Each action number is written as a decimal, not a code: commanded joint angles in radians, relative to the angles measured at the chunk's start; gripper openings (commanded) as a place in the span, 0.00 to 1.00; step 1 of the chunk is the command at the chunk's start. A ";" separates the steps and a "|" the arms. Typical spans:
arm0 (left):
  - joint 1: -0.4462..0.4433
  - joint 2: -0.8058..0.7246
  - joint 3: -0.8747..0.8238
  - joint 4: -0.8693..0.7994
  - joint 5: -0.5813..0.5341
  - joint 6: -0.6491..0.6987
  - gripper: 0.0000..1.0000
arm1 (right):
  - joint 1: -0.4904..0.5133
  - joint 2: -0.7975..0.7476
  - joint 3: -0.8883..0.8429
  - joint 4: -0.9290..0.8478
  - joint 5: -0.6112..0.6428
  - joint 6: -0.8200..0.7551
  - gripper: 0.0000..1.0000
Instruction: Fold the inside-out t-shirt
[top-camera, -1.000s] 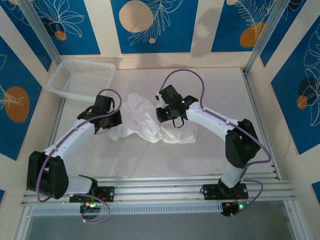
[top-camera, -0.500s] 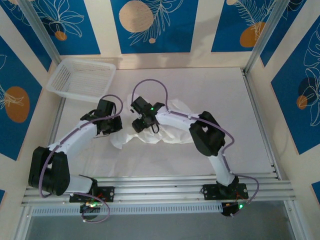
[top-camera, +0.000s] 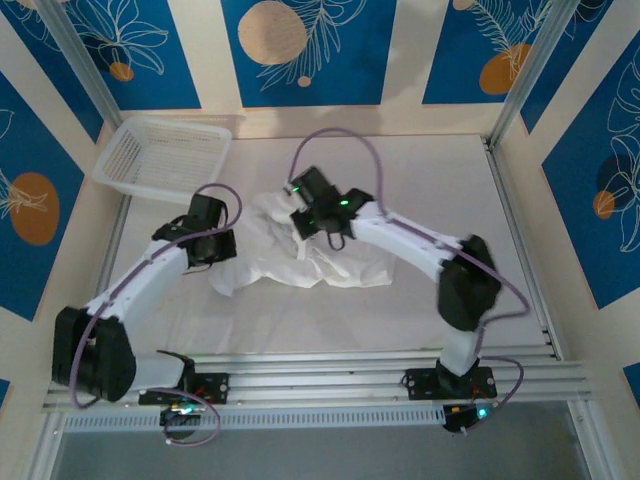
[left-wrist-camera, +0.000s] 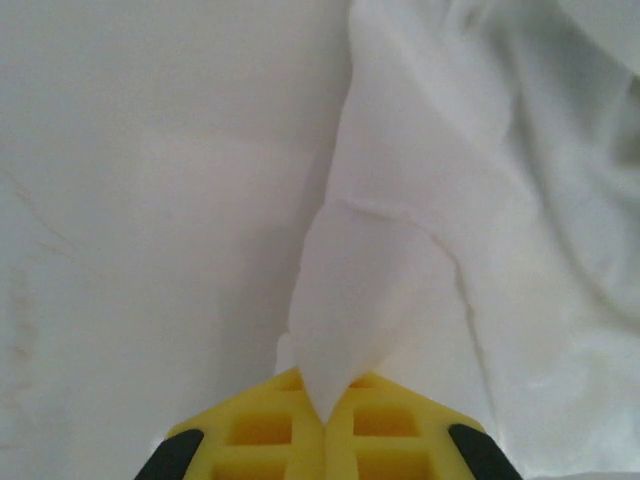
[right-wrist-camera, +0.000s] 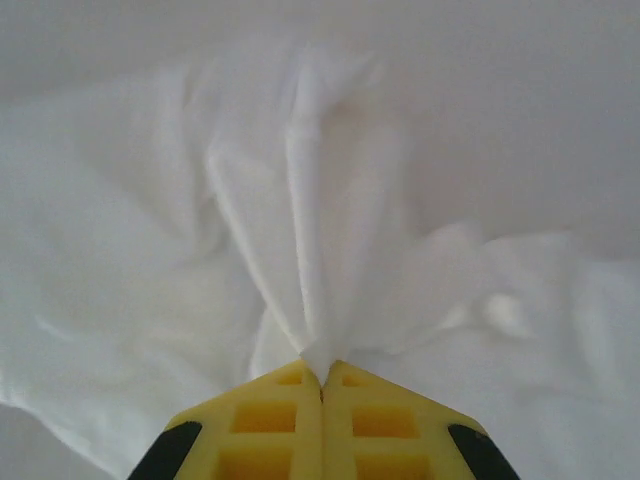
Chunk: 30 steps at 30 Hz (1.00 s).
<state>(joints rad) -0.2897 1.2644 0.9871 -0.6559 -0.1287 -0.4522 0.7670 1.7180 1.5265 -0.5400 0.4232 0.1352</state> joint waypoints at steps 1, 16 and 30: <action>0.014 -0.176 0.189 -0.096 -0.171 0.140 0.00 | -0.063 -0.265 -0.049 0.082 0.124 -0.068 0.00; 0.014 -0.333 0.807 -0.075 0.097 0.416 0.00 | -0.215 -0.929 0.032 0.292 0.115 -0.179 0.00; 0.014 -0.176 0.862 -0.038 -0.057 0.349 0.00 | -0.273 -0.830 0.010 0.439 0.262 -0.379 0.00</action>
<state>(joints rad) -0.2855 0.9852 1.8515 -0.6926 -0.0891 -0.0921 0.5312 0.7952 1.5536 -0.1696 0.5934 -0.1543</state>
